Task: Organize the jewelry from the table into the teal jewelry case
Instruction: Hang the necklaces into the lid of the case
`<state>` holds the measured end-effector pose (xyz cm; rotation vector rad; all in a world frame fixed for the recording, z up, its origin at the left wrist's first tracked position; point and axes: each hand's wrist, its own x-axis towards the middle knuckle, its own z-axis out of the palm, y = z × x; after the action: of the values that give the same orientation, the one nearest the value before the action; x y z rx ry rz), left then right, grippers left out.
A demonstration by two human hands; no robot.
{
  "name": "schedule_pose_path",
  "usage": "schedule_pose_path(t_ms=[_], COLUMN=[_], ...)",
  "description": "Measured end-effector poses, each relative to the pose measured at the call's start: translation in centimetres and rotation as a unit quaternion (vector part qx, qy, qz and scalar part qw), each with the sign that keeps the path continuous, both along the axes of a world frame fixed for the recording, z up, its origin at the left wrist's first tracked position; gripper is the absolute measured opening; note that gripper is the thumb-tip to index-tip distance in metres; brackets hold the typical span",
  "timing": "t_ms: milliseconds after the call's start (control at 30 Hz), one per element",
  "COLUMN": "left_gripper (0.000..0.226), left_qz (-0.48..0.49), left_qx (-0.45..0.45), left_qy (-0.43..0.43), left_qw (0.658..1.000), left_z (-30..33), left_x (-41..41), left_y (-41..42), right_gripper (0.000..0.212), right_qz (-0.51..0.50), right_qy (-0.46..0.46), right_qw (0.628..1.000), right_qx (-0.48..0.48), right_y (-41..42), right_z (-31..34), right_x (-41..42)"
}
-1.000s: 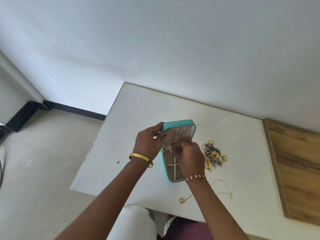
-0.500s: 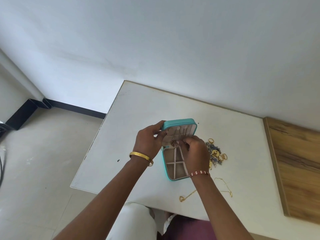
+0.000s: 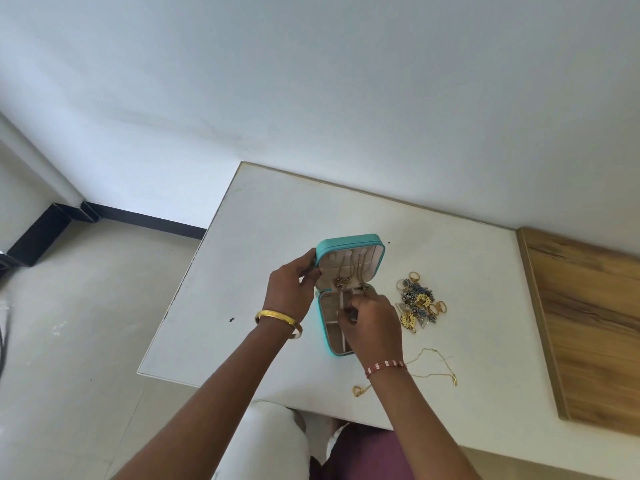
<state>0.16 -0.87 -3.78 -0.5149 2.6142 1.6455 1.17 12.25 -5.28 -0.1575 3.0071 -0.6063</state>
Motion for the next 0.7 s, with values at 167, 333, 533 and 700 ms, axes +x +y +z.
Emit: schedule_pose_path(t_ms=[167,333,533,700], left_gripper=[0.039,0.039,0.039,0.039], left_qz=[0.004,-0.002,-0.006,-0.014], left_qx=[0.002,-0.001,-0.010,-0.019], left_qy=[0.001,0.004,0.005,0.013], left_qw=[1.000,1.000,1.000,1.000], left_z=[-0.1,-0.4,-0.3,-0.2], left_x=[-0.1,-0.1,-0.2,-0.2], left_y=[0.0,-0.1,-0.1,0.1], right_gripper=[0.021,0.020,0.021,0.026], right_qz=[0.016,0.034,0.081,0.024], right_qy=[-0.004,-0.024,-0.035,0.005], right_qw=[1.000,0.999,0.996,1.000], right_qx=[-0.010,-0.025,-0.002,-0.018], right_y=[0.0,0.3,0.6,1.1], right_z=[0.2,0.4,0.9,0.7], right_x=[-0.1,-0.3,-0.8,0.3])
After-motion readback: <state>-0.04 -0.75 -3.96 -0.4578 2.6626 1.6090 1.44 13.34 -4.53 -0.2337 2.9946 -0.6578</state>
